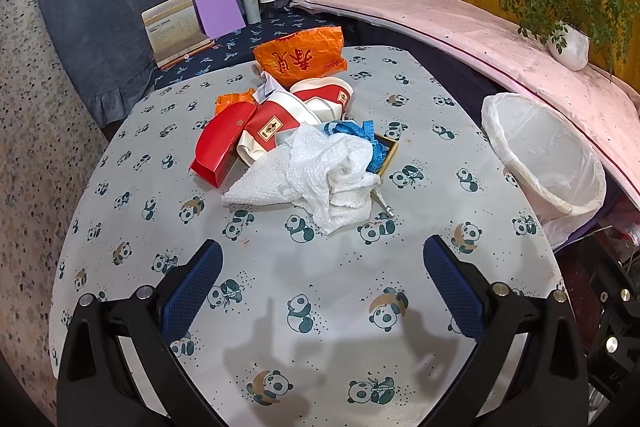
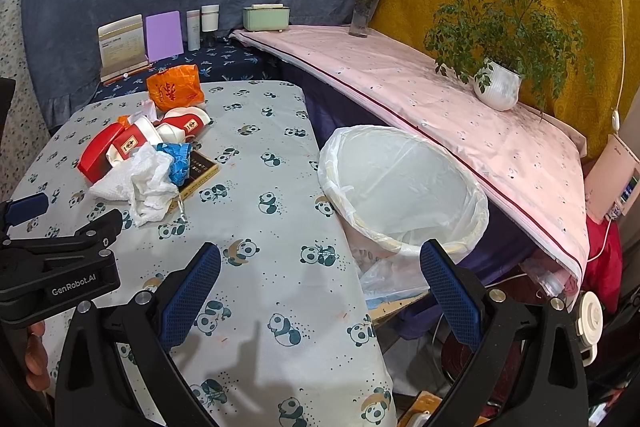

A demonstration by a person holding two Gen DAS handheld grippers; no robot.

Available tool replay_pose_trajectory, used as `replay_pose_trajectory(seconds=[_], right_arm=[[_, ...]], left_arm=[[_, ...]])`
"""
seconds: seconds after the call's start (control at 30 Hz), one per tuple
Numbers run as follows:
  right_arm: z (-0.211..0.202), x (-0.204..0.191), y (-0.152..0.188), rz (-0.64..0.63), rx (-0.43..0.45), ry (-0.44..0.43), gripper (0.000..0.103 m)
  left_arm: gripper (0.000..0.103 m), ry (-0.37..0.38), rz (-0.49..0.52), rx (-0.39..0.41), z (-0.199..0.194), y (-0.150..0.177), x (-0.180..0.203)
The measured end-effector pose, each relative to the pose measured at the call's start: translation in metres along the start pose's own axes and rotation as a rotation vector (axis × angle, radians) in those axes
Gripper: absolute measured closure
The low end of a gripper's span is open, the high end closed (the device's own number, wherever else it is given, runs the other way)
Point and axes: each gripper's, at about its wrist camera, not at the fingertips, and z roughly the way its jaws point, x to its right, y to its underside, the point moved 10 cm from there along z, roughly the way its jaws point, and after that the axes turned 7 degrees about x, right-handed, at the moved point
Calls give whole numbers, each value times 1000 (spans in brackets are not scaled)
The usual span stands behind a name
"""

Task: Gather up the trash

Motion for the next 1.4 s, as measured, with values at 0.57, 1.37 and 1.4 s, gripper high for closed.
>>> replay_pose_trajectory(seconds=[0.57,1.37,1.4], right_arm=[[-1,6,1,7,0,9,7],[-1,7,1,8,-1,12,7],[-1,8,2,8,-2,15,7]], left_arm=[[7,-9,14,13,-2,-1,2],[7,25,16,26,-3,-1,9],[7,33,15,21,-1,0,9]])
